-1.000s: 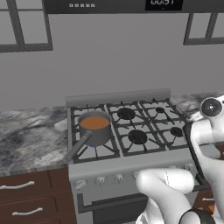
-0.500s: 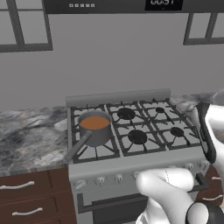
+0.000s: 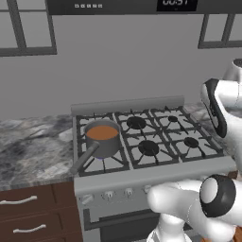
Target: Pick up the sugar cube(s) and place them in the saucepan with hot chocolate.
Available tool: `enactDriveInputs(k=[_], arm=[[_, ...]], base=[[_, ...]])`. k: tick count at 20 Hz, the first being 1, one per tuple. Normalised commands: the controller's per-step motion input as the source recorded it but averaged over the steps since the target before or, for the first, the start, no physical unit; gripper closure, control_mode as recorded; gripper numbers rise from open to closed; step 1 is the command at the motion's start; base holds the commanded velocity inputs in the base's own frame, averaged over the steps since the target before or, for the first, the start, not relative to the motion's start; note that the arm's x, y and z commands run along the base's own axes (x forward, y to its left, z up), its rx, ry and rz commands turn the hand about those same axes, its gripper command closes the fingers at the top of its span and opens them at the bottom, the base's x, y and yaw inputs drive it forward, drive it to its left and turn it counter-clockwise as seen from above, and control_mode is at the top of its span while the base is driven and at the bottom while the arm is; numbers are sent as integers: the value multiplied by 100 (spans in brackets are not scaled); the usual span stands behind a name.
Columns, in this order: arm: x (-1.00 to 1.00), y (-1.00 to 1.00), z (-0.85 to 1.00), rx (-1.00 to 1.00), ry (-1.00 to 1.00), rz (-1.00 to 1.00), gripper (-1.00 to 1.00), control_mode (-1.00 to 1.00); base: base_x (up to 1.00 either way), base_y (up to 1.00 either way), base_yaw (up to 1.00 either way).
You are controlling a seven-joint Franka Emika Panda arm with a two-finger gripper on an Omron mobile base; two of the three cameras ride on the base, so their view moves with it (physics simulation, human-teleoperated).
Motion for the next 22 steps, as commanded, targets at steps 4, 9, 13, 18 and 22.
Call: enactDriveInputs(k=[4, 9, 13, 18, 22], arm=[[47, 64, -2, 9, 0, -23, 100, -100], [14, 87, -1, 10, -6, -22, 100, -100], [3, 100, -24, 6, -19, -24, 100, -100], [3, 81, -33, 1, -16, -27, 100, -100], [0, 99, 0, 1, -1, -21, 100, -100]], base=[[0, 0, 0], [0, 0, 0], [0, 0, 0], [0, 0, 0], [0, 0, 0]])
